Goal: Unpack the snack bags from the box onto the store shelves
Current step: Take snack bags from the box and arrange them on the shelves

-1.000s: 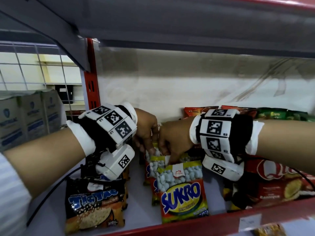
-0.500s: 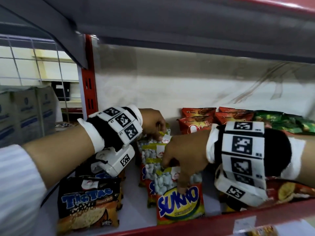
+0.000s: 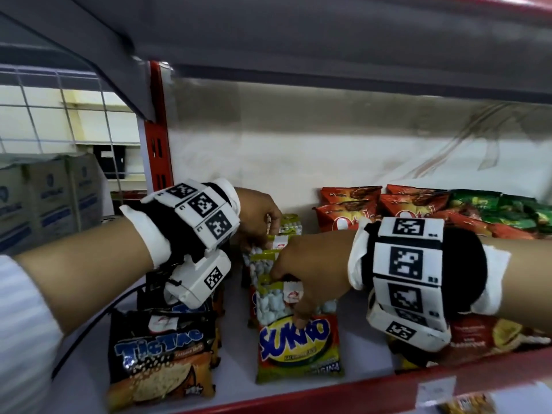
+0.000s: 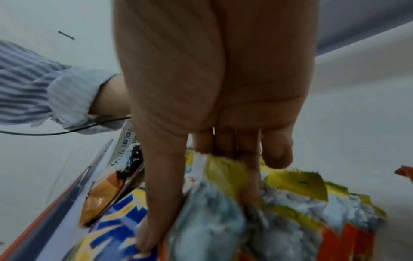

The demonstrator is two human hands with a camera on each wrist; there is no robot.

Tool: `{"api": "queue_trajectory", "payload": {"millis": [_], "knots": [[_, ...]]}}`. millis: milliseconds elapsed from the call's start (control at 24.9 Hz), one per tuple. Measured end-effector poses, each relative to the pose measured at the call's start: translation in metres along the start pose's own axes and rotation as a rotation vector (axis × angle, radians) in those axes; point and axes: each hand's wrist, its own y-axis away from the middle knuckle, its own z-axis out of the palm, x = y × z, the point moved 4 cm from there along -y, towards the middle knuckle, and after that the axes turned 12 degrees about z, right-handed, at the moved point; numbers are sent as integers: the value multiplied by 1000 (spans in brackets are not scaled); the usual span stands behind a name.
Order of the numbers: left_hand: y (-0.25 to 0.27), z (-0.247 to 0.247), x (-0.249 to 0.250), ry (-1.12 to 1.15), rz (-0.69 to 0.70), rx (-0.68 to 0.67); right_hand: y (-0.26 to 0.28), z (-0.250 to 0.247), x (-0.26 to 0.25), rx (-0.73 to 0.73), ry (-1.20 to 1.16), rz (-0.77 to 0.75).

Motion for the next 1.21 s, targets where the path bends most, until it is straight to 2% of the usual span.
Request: {"api": "queue_trajectory", "payload": {"millis": [161,282,442,563,804,885,965,1046,1126,1207], "knots": [[10,-11,-3,70,0,64,11,-4,10,-70,-19,22],[20,-23,4,85,61,107,20,0,16,-91,48,55],[30,-8,24,82,96,-113,27,7,21,-74,-31,74],[22,10,36,-100,85,-155,30,14,17,-35,-27,85],[11,2,42,-224,96,-62,17,14,12,152,4,108],[13,-9,32,-162,49,-13,16,16,9,116,7,107],[16,-21,23,-123,13,63,20,17,9,8,-36,108],[17,-28,16,-102,-14,131,26,5,21,-90,-186,122],[17,-28,5,-59,-58,136,24,-16,43,-66,-323,179],[17,-21,-6,-40,-136,97,12,-31,69,36,-297,262]]}}
